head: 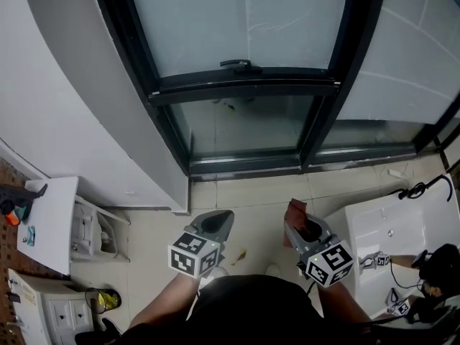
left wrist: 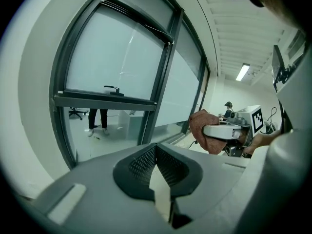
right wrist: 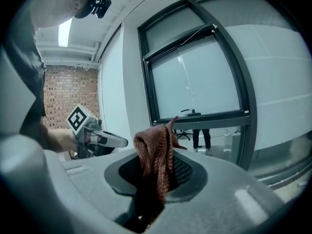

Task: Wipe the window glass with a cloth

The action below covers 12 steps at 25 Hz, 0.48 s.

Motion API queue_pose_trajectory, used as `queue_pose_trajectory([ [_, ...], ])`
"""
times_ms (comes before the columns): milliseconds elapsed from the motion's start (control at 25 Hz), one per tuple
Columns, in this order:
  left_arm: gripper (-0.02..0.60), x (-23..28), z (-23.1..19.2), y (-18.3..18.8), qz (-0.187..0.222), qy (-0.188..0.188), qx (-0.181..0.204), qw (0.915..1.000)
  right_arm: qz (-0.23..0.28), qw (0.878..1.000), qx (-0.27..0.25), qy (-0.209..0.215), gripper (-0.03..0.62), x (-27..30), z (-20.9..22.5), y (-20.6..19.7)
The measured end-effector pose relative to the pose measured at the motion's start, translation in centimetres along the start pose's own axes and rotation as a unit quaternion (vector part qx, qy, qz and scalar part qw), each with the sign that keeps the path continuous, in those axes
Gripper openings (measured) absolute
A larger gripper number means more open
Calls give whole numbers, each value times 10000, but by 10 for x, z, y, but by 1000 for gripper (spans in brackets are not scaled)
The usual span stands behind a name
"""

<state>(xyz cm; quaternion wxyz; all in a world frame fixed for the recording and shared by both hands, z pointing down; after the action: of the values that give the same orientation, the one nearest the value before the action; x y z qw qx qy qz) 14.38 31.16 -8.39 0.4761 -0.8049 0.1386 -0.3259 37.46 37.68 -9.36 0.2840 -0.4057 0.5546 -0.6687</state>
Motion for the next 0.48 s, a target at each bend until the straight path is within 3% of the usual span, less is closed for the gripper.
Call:
queue_pose_trajectory([
  [480, 17, -9, -12, -5, 81, -73, -83, 9999, -49, 9998, 45, -181, 75, 9, -17, -5],
])
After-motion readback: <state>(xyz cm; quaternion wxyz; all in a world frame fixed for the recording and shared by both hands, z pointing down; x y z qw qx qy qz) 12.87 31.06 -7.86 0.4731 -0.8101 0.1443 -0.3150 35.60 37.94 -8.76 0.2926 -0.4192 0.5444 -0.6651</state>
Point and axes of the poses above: the fingertips, and each gripper's own axes: x forward along the fingers, z to its right, y out of its top, the point moved 8 cm from there along -x, backward along the fingers, and after that the axes turned 5 degrees about -x, right-handed, at the moved point
